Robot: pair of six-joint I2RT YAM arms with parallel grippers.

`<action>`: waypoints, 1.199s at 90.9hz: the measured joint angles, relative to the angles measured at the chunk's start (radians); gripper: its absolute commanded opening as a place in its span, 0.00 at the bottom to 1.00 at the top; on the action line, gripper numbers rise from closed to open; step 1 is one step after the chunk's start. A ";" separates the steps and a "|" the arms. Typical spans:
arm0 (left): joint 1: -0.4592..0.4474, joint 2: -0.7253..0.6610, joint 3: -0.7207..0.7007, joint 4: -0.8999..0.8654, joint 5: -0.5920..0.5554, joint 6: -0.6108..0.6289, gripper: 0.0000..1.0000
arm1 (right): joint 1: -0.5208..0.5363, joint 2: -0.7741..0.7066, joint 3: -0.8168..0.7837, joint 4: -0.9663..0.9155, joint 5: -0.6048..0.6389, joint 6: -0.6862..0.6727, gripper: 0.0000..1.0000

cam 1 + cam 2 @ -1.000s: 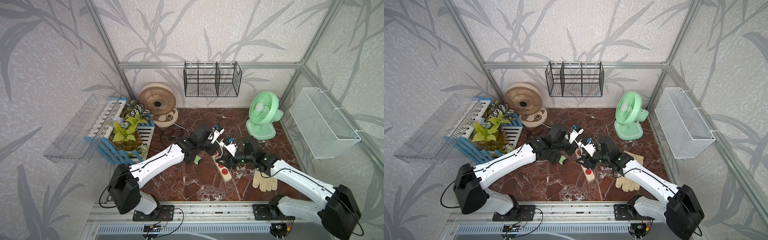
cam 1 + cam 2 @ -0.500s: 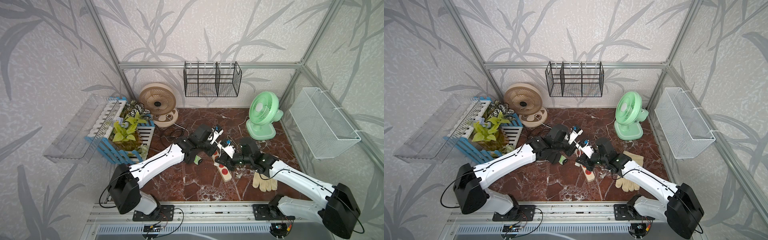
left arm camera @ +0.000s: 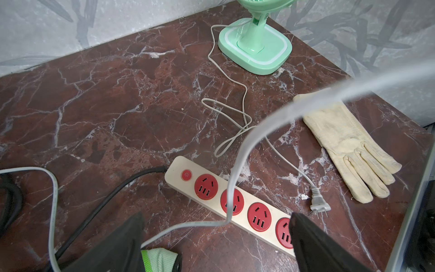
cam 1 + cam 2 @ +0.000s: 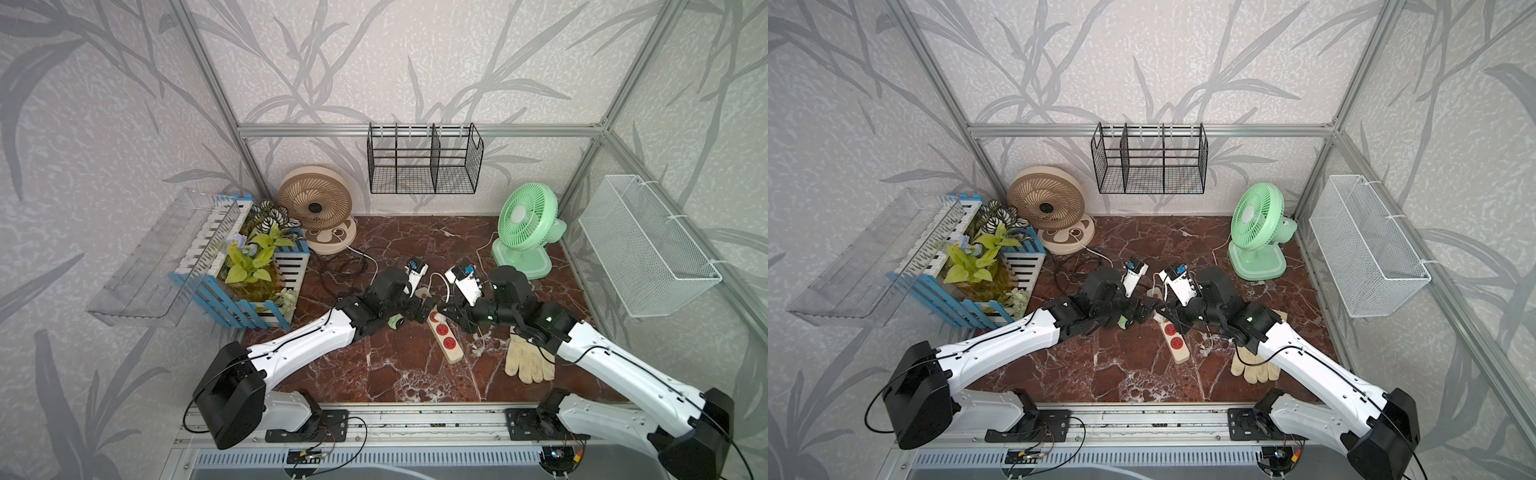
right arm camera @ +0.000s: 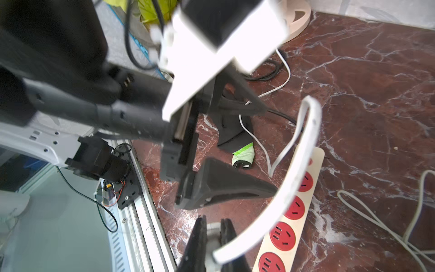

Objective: Plug the desk fan into the power strip
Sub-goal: Pick up the plug from the center of the board, then adjust the power cord.

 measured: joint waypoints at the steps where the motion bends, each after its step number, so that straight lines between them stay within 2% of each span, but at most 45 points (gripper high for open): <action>1: 0.000 0.000 -0.005 0.003 0.000 -0.002 1.00 | 0.000 0.000 0.009 -0.007 0.003 0.006 0.00; 17: 0.000 0.036 -0.035 0.059 -0.009 -0.026 1.00 | 0.000 0.023 0.139 -0.093 0.035 0.069 0.00; 28: 0.000 0.081 -0.036 0.099 -0.056 -0.031 1.00 | 0.000 0.053 0.165 -0.111 0.024 0.113 0.00; 36: -0.001 0.111 -0.037 0.128 -0.124 -0.031 0.94 | 0.000 0.071 0.164 -0.120 0.009 0.144 0.00; 40: -0.001 0.123 -0.037 0.146 -0.161 -0.031 0.86 | 0.000 0.076 0.162 -0.121 0.004 0.157 0.00; 50: -0.001 0.161 -0.031 0.180 -0.259 -0.038 0.43 | 0.000 0.077 0.150 -0.120 0.003 0.174 0.00; 55: -0.001 0.187 -0.016 0.182 -0.295 -0.039 0.27 | 0.000 0.074 0.138 -0.116 0.005 0.179 0.00; 70: 0.000 0.230 0.053 0.180 -0.354 -0.052 0.00 | -0.007 0.045 0.063 -0.077 0.025 0.187 0.00; 92: 0.011 0.213 0.100 0.195 -0.413 -0.117 0.00 | -0.009 0.046 -0.067 0.053 0.129 0.167 0.00; 109: 0.021 0.181 0.007 0.309 -0.404 -0.133 0.00 | -0.008 0.162 -0.125 0.204 0.211 0.153 0.00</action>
